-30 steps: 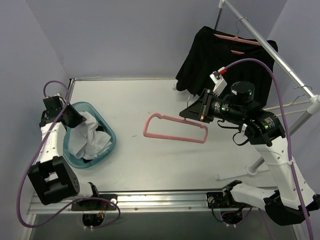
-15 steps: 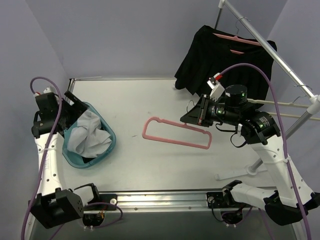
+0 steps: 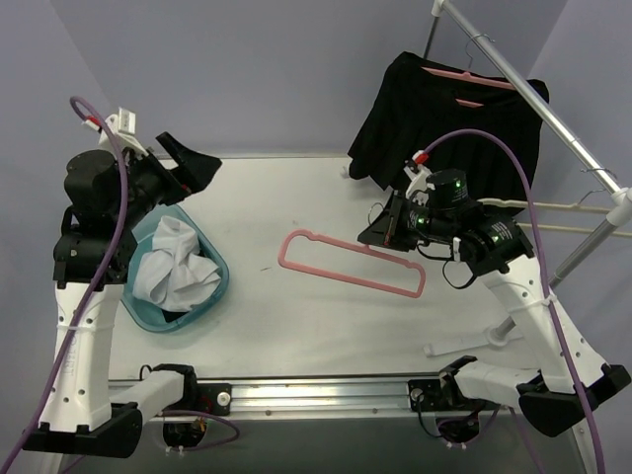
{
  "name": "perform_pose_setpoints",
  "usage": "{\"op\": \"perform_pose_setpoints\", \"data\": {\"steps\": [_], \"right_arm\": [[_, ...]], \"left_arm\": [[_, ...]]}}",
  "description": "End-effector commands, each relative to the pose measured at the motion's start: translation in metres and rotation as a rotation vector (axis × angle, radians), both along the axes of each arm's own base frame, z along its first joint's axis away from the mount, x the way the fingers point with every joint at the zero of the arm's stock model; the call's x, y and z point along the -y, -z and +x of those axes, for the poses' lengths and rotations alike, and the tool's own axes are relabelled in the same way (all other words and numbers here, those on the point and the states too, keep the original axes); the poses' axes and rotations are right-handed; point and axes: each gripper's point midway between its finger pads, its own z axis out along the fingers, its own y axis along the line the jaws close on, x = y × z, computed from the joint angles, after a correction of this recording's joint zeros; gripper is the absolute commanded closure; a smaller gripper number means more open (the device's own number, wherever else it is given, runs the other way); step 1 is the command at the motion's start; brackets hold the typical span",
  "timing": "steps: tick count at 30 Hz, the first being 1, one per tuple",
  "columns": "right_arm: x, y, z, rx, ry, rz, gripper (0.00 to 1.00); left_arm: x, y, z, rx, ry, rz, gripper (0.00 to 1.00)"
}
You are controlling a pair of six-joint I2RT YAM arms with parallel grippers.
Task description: Remove the skirt from the hanger
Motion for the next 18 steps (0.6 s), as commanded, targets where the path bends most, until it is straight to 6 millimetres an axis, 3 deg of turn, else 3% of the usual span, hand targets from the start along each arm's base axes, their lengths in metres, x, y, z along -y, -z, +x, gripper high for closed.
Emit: {"op": "perform_pose_setpoints", "data": {"steps": [1,7,12,18], "right_arm": [[0.009,-0.003,0.0,0.049,0.033,-0.013,1.0],[0.015,-0.003,-0.006,0.055,0.069,0.005,1.0],[0.019,-0.001,-0.009,0.062,0.081,-0.001,1.0],[0.014,-0.008,-0.01,0.06,0.097,0.046,1.0]], "left_arm": [[0.054,-0.033,-0.033,0.124,0.301,0.015,0.0],[0.113,-0.029,-0.101,0.13,0.725,-0.008,0.07],[0.129,-0.024,-0.137,0.124,0.9,-0.001,0.07],[0.133,-0.006,-0.149,0.066,0.94,0.019,0.09]]}}
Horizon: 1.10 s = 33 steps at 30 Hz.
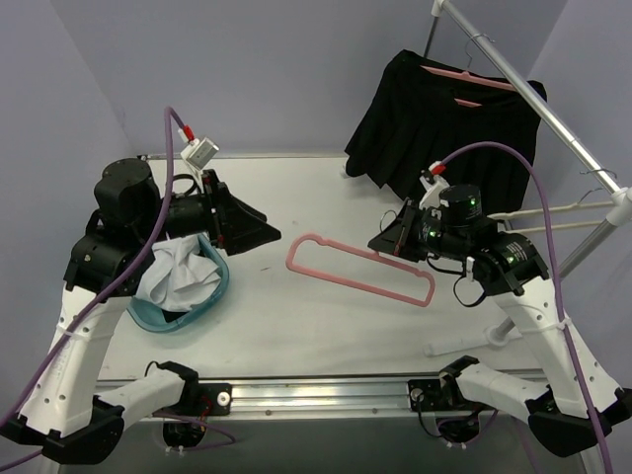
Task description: Remove the skirt from the hanger
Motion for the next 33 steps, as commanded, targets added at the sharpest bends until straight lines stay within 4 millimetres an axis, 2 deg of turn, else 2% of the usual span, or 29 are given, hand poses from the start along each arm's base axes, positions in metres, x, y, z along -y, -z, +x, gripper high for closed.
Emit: {"op": "perform_pose_setpoints", "data": {"steps": [1,2,6,12,19,23,26,27,28,29,30,31,33], "right_arm": [[-0.007,-0.013,-0.001,0.035,0.009,0.057,1.0],[-0.008,-0.014,-0.001,0.034,0.007,0.064,1.0],[-0.009,-0.015,0.0,0.042,0.016,0.067,1.0],[-0.017,-0.017,0.001,0.039,-0.004,0.073,1.0],[-0.019,-0.027,-0.001,0.063,-0.017,0.088,1.0],[-0.015,-0.036,-0.006,0.082,-0.009,0.093,1.0],[-0.011,-0.042,-0.01,0.097,-0.011,0.093,1.0],[-0.011,-0.046,-0.012,0.101,-0.013,0.095,1.0],[-0.01,-0.049,-0.014,0.109,-0.018,0.097,1.0],[-0.009,-0.053,-0.015,0.118,-0.022,0.101,1.0],[-0.008,-0.059,-0.017,0.131,-0.022,0.102,1.0],[-0.006,-0.063,-0.019,0.144,-0.023,0.099,0.97],[-0.003,-0.067,-0.023,0.159,-0.031,0.089,0.69]], "left_arm": [[0.003,0.005,-0.019,0.005,0.069,0.009,0.09],[0.005,0.002,-0.021,0.018,0.069,-0.004,0.1],[0.015,0.015,-0.031,-0.023,0.087,0.009,0.1],[0.027,0.034,-0.034,-0.049,0.08,0.075,0.1],[0.03,0.036,-0.013,-0.063,0.009,0.13,0.23],[0.038,0.035,-0.007,-0.08,0.028,0.138,0.39],[0.042,0.042,-0.003,-0.114,0.036,0.156,0.63],[0.042,0.041,-0.003,-0.113,0.04,0.154,0.8],[0.043,0.04,-0.002,-0.11,0.04,0.153,0.89],[0.043,0.039,-0.001,-0.11,0.037,0.154,0.97],[0.044,0.039,0.0,-0.103,0.038,0.157,0.98],[0.043,0.037,-0.001,-0.096,0.036,0.16,0.98],[0.042,0.038,0.002,-0.086,0.028,0.173,0.98]]}}
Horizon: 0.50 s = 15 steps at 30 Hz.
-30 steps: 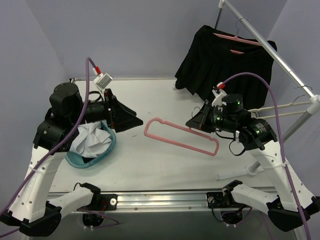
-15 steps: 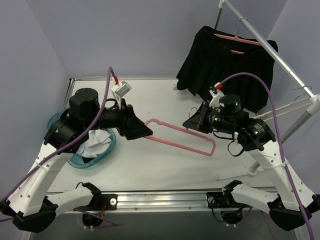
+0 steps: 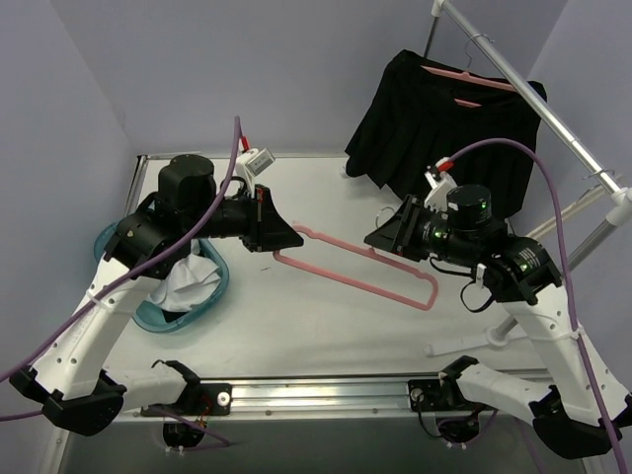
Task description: Remove the skirt from the hanger
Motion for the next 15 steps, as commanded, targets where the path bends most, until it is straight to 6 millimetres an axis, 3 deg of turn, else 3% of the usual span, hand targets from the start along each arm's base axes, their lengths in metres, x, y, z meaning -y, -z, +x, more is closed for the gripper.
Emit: {"op": "perform_pose_setpoints", "data": {"steps": [1,2,4,7,10,12,14,15], "right_arm": [[0.008,-0.044,-0.013,0.133,-0.017,0.035,0.56],[0.012,-0.045,-0.014,0.14,-0.011,0.021,0.37],[0.02,-0.044,-0.022,0.138,-0.01,-0.002,0.27],[0.031,-0.044,-0.036,0.151,-0.008,-0.024,0.22],[0.042,-0.04,-0.048,0.148,-0.018,-0.066,0.24],[0.048,-0.037,-0.059,0.137,-0.037,-0.093,0.32],[0.051,-0.035,-0.068,0.135,-0.054,-0.1,0.65],[0.056,-0.037,-0.074,0.153,-0.054,-0.092,0.87]], "left_arm": [[-0.004,-0.012,0.002,0.059,-0.013,0.012,0.98],[-0.006,-0.011,0.005,0.064,-0.028,0.025,0.98],[-0.008,-0.014,0.009,0.092,-0.041,0.033,0.98],[-0.006,-0.028,0.016,0.143,-0.06,0.011,0.98],[0.002,-0.044,0.026,0.182,-0.058,-0.022,0.98],[0.009,-0.051,0.034,0.19,-0.058,-0.047,0.98],[0.018,-0.065,0.043,0.226,-0.06,-0.092,0.98],[0.021,-0.074,0.045,0.242,-0.061,-0.118,0.98]]}}
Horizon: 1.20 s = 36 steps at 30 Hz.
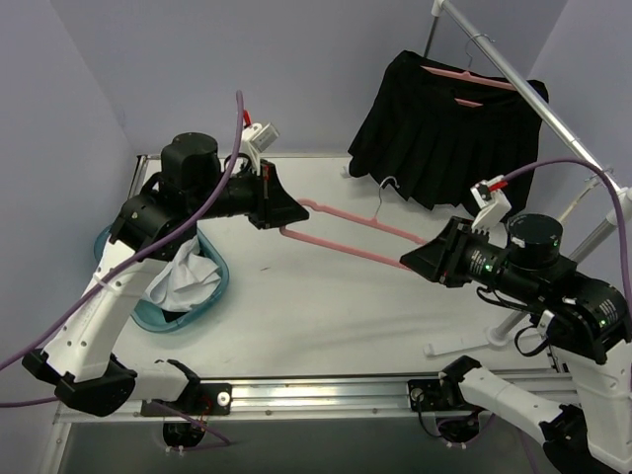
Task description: Remove the skirt from the hanger
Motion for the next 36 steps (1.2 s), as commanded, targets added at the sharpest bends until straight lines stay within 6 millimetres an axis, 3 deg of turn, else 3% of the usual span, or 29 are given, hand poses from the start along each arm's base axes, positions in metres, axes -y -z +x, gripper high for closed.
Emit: {"op": "perform_pose_setpoints", "data": {"steps": [1,2,4,6,7,8,11,12,17,27,28,36], "right_arm": [[0.014,0.005,-0.02,0.004,-0.013,-0.037,1.0],[0.017,0.006,-0.023,0.008,-0.005,-0.033,1.0],[0.021,0.008,-0.034,0.01,-0.002,-0.007,1.0],[0.025,0.008,-0.042,0.019,0.001,0.021,1.0],[0.022,0.012,-0.047,-0.004,-0.014,0.04,1.0],[0.024,0.008,-0.051,0.007,-0.015,0.063,1.0],[0.025,0.001,-0.06,0.006,-0.02,0.104,1.0],[0.026,-0.001,-0.062,0.014,-0.021,0.107,1.0],[0.035,-0.017,-0.072,0.042,-0.015,0.106,1.0],[0.048,-0.031,-0.082,0.07,0.045,0.169,1.0],[0.049,-0.032,-0.083,0.076,0.049,0.176,1.0],[0.048,-0.021,-0.083,0.051,0.047,0.166,1.0]], "left_arm": [[0.015,-0.057,0.016,0.163,0.001,-0.147,0.98],[0.024,-0.056,0.022,0.161,0.009,-0.152,0.98],[0.034,-0.073,0.026,0.203,0.019,-0.196,0.98],[0.057,-0.074,0.028,0.22,0.062,-0.205,0.98],[0.063,-0.091,0.023,0.266,0.085,-0.236,0.98],[0.086,-0.083,0.023,0.264,0.111,-0.218,0.98],[0.12,-0.091,0.028,0.309,0.127,-0.214,0.98],[0.133,-0.091,0.022,0.331,0.151,-0.207,0.98],[0.168,-0.105,0.038,0.382,0.113,-0.259,0.98],[0.182,-0.126,0.056,0.464,0.027,-0.341,0.98],[0.188,-0.121,0.059,0.458,0.031,-0.336,0.98],[0.196,-0.133,0.058,0.519,0.019,-0.39,0.98]]}}
